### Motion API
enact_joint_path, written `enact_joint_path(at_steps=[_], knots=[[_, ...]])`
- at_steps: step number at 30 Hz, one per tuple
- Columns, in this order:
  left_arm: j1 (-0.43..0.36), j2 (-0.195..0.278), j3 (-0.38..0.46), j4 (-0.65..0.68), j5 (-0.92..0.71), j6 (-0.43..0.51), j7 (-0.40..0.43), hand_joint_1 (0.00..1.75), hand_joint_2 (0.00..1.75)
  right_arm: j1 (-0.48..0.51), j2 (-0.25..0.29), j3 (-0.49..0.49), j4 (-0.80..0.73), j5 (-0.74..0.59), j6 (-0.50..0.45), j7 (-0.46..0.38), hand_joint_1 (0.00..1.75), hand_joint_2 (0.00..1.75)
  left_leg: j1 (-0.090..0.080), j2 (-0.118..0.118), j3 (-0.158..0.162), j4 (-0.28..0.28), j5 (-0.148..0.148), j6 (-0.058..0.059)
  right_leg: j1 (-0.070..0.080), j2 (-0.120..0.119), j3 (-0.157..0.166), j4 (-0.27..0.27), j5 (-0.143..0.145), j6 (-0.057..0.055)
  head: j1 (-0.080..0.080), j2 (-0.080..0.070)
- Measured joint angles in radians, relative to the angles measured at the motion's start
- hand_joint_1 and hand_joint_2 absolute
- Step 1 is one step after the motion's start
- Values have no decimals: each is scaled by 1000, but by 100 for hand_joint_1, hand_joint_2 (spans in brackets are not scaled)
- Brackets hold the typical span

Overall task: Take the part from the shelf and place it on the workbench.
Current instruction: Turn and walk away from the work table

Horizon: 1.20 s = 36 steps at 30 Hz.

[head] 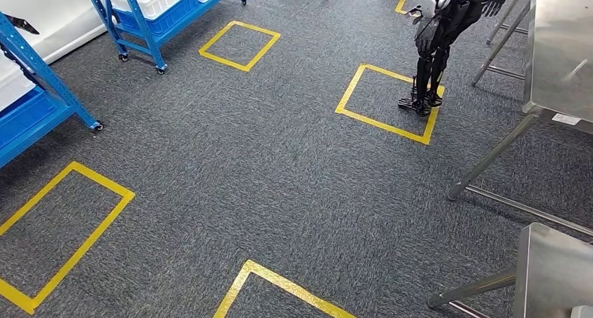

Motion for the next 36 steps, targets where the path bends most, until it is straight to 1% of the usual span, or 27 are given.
enact_joint_path(at_steps=[1,2,5,6,8,10,14,16,18,19,20,21,22,23,24,25,26,27,28,29,30,32,33,34,35,36], knots=[[0,0,0,0,3,1,22,0,0,0,0,0,0,1,0,2,0,175,-1,0,-1,1,0,4,-1,0,0,-1,1,4,0,0],[-1,0,0,0,7,1,48,0,0,0,0,0,0,2,0,5,0,175,-2,-1,-1,-1,2,6,-1,0,1,-1,0,4,0,0],[0,-1,0,0,13,-2,103,0,0,0,-1,0,0,4,-1,9,0,175,-1,-1,1,-6,6,7,1,0,1,-1,-1,-18,0,0],[-1,-1,-1,0,12,-4,107,0,0,0,-1,0,0,4,-1,10,0,175,-1,-1,1,-5,6,8,0,1,1,-2,1,-22,0,0],[-1,-1,-4,0,7,-9,103,0,0,0,-1,0,0,4,-1,11,0,175,-4,-1,1,-5,5,9,-2,1,2,-5,3,-15,0,0],[-2,-1,-10,0,2,-17,89,0,0,0,-1,0,0,3,-1,11,0,175,-5,0,0,-4,5,11,-3,1,3,-8,6,-6,0,0],[-3,-1,-17,0,7,-25,69,0,0,0,-1,0,0,3,-1,14,0,175,-8,0,-1,-1,3,18,-7,1,5,-12,8,12,0,0],[-3,-1,-17,0,14,-28,62,0,0,0,-1,0,0,3,-1,14,0,175,-10,-1,-3,-3,1,25,-9,0,7,-9,12,24,0,0],[-2,0,-17,0,19,-30,56,0,0,0,-2,0,0,4,-1,14,0,175,-7,-6,5,-9,-4,37,-11,1,3,12,12,34,0,0],[-1,0,-17,0,21,-31,54,0,0,0,-2,0,0,5,-1,14,0,175,-6,-7,11,-11,-7,42,-11,5,-8,38,2,36,0,0],[-1,0,-17,0,22,-31,53,0,0,0,-2,0,0,7,-1,14,0,175,-5,-9,17,-13,-10,46,-11,11,-30,81,-20,33,0,0],[-1,0,-17,0,22,-31,51,0,0,0,-3,0,0,8,-1,14,0,175,-5,-9,19,-14,-12,49,-10,18,-62,138,-48,28,0,0],[-1,0,-17,0,22,-31,51,0,0,1,-4,0,0,10,-1,14,0,175,-7,-10,22,-14,-15,50,-9,24,-102,204,-77,23,0,0],[1,0,-17,0,23,-31,51,0,0,1,-5,0,0,12,-1,13,0,175,-9,-11,25,-13,-18,51,-6,27,-140,263,-97,18,0,0],[2,0,-17,0,23,-31,50,0,0,2,-7,0,0,13,-1,13,0,175,-11,-12,30,-13,-22,51,-4,29,-166,297,-101,13,0,0],[4,0,-17,0,23,-31,50,0,0,4,-9,0,-1,14,-1,13,0,175,-12,-15,38,-13,-28,49,-1,30,-174,293,-83,8,0,0],[5,-1,-17,0,23,-31,49,0,0,7,-10,0,-1,16,-2,13,0,175,-13,-17,48,-13,-35,47,3,31,-164,252,-47,1,0,0],[6,-1,-18,0,23,-31,48,0,0,9,-12,0,-1,16,-2,13,0,175,-14,-19,59,-13,-43,44,8,32,-140,185,-1,-6,0,0],[6,-2,-18,0,24,-31,47,0,0,12,-14,0,-1,16,-3,13,0,175,-15,-21,70,-13,-51,40,14,33,-115,120,33,-14,0,0],[6,-4,-17,0,25,-31,45,0,0,12,-15,0,-1,16,-3,12,0,175,-14,-22,76,-14,-59,35,20,35,-95,70,43,-20,0,0],[6,-5,-17,0,27,-31,44,0,0,12,-17,0,-1,16,-3,12,0,175,-13,-22,80,-17,-66,29,23,36,-83,39,43,-25,0,0],[6,-7,-18,0,29,-31,42,0,0,13,-18,1,-1,16,-3,11,0,175,-11,-23,89,-11,-64,16,26,36,-66,15,24,-37,0,0],[6,-7,-18,0,29,-31,42,0,0,15,-18,1,-1,16,-3,10,0,175,-10,-22,91,2,-60,11,24,35,-50,4,25,-42,0,0],[6,-7,-18,0,30,-31,41,0,0,17,-18,1,-1,16,-3,10,0,175,-9,-21,86,29,-52,5,21,33,-32,-6,22,-47,0,0],[5,-7,-18,0,31,-31,41,0,0,18,-18,1,-1,16,-3,9,0,175,-6,-20,62,73,-47,-3,19,31,-12,-15,16,-49,0,0],[5,-7,-18,0,32,-30,40,0,0,17,-18,1,-1,16,-2,8,0,175,-1,-18,24,131,-50,-10,17,30,9,-23,10,-49,0,0]])
